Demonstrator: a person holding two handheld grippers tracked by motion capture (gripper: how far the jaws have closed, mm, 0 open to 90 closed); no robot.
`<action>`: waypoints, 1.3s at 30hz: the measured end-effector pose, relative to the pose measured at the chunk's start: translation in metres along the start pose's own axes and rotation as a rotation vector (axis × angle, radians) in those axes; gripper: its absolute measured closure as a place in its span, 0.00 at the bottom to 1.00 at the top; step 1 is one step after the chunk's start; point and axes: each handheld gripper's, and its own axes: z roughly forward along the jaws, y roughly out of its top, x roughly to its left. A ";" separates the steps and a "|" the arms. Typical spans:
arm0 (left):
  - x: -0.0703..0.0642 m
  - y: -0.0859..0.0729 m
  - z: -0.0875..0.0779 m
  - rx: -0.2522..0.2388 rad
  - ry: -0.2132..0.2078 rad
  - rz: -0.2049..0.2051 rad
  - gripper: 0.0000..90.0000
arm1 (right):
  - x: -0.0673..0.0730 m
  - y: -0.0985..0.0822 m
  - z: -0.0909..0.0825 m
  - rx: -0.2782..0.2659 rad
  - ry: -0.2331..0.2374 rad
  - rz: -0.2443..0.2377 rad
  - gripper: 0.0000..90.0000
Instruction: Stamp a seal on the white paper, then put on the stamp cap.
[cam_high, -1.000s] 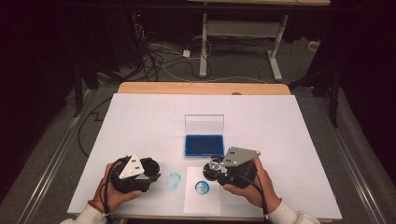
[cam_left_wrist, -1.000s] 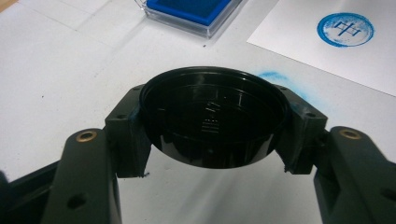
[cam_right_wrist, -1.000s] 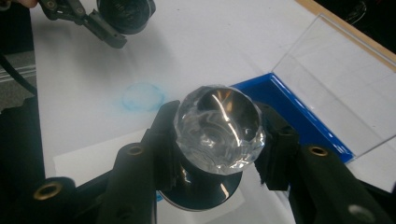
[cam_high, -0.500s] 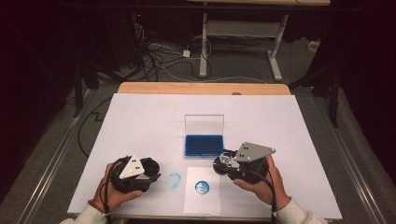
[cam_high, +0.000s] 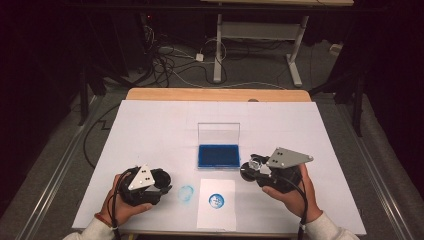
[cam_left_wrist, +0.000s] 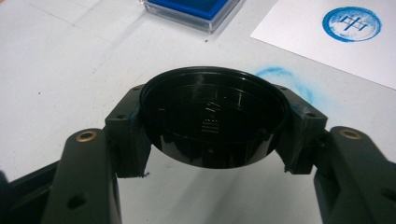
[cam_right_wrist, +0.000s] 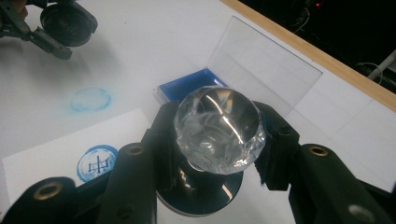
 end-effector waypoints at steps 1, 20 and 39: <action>0.000 0.000 0.000 0.000 0.000 0.000 0.41 | -0.001 -0.001 -0.001 0.000 -0.002 0.002 0.63; -0.002 0.000 -0.001 0.006 0.002 0.004 0.40 | -0.017 -0.004 -0.013 -0.026 -0.056 0.032 0.63; -0.012 0.013 0.011 0.010 -0.032 0.038 0.40 | -0.020 -0.004 -0.019 -0.081 -0.062 0.048 0.63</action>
